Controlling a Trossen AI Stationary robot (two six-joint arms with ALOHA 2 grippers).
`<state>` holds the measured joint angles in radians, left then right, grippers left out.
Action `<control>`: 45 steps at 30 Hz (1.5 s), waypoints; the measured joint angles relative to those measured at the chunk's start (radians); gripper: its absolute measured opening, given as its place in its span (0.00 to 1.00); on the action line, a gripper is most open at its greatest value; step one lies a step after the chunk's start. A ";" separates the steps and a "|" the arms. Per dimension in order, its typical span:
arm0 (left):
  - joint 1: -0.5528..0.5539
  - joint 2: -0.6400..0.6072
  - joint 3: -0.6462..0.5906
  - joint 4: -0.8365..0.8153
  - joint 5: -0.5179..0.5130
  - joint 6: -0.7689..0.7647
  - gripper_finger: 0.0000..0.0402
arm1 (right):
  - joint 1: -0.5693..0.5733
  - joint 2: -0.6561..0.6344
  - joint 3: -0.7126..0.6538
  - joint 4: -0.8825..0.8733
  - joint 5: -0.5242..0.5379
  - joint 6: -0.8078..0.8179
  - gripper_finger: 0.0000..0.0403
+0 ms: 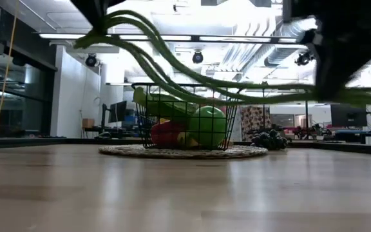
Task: Build produce basket
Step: Put the green beans into the black mesh basket
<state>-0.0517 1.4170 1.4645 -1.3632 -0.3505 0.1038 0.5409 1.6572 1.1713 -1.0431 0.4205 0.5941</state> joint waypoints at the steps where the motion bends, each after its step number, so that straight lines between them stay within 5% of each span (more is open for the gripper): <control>1: 0.001 0.000 0.005 0.008 -0.018 0.014 0.02 | -0.011 -0.023 0.000 0.001 0.016 -0.020 0.01; 8: 0.067 0.001 0.013 0.108 -0.112 0.163 0.02 | -0.069 -0.191 0.002 0.081 0.125 -0.181 0.01; 14: 0.200 0.002 0.005 0.364 -0.133 0.415 0.02 | -0.112 -0.280 0.003 0.264 0.095 -0.356 0.01; 22: 0.413 0.020 0.006 0.703 0.067 0.733 0.02 | -0.201 -0.288 0.004 0.465 -0.036 -0.529 0.01; 30: 0.550 0.163 0.005 0.764 0.223 0.820 0.02 | -0.327 -0.288 0.004 0.554 -0.047 -0.664 0.01; 39: 0.614 0.338 0.005 0.972 0.186 0.863 0.02 | -0.452 -0.288 0.004 0.552 -0.002 -0.684 0.01; 45: 0.615 0.372 0.005 0.924 0.019 1.014 0.02 | -0.489 -0.288 -0.021 0.567 -0.044 -0.681 0.01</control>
<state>0.5635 1.7892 1.4693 -0.4387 -0.3312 1.1176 0.0518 1.3689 1.1504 -0.4762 0.3761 -0.0868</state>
